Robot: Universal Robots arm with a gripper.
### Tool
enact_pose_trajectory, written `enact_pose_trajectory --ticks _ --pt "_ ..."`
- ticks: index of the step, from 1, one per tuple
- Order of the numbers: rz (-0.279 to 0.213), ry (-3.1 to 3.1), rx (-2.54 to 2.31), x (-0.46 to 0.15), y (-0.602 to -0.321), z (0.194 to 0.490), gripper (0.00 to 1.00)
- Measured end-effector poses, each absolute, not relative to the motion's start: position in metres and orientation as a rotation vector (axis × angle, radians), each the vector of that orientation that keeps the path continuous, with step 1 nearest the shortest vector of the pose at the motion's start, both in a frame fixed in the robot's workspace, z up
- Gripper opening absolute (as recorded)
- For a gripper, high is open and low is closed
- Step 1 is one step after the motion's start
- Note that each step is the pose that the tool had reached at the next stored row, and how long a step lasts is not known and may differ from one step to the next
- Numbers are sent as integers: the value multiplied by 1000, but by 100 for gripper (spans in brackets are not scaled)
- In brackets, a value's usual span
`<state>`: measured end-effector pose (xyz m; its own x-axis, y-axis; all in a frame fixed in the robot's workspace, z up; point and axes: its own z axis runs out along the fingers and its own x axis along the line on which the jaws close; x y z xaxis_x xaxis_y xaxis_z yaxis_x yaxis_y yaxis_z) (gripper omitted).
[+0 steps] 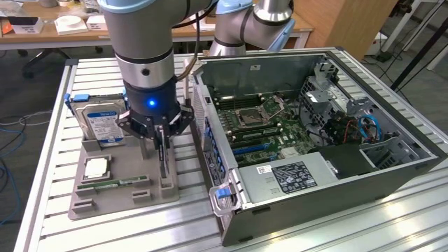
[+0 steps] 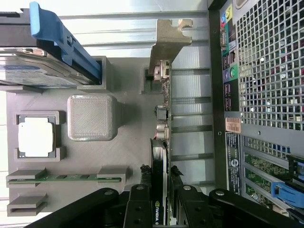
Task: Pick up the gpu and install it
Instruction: 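Pick up the gpu and move the gpu toward the slot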
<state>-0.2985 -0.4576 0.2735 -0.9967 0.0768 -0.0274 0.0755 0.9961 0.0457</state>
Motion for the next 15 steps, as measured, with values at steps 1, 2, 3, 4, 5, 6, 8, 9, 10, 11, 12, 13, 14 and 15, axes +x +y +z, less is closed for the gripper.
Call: enact_pose_trajectory --ticks 1,2,3,4,5,6,8,9,10,11,12,13,14,15 --pt "69 3109 119 -298 -458 274 26" --pt "70 3109 119 -298 -458 275 26" --pt "70 3109 119 -298 -458 276 26" --pt "69 3109 119 -298 -458 276 26" --pt "70 3109 119 -298 -458 277 26" --pt "69 3109 119 -298 -458 278 26" --pt "69 3109 119 -298 -458 279 26" --pt "70 3109 119 -298 -458 280 26" --pt "70 3109 118 -298 -458 280 26" --pt "70 3109 119 -298 -458 281 26" --pt "69 3109 119 -298 -458 281 26" --pt "70 3109 119 -298 -458 282 26" --pt "70 3109 119 -298 -458 282 26" --pt "69 3109 119 -298 -458 283 26"
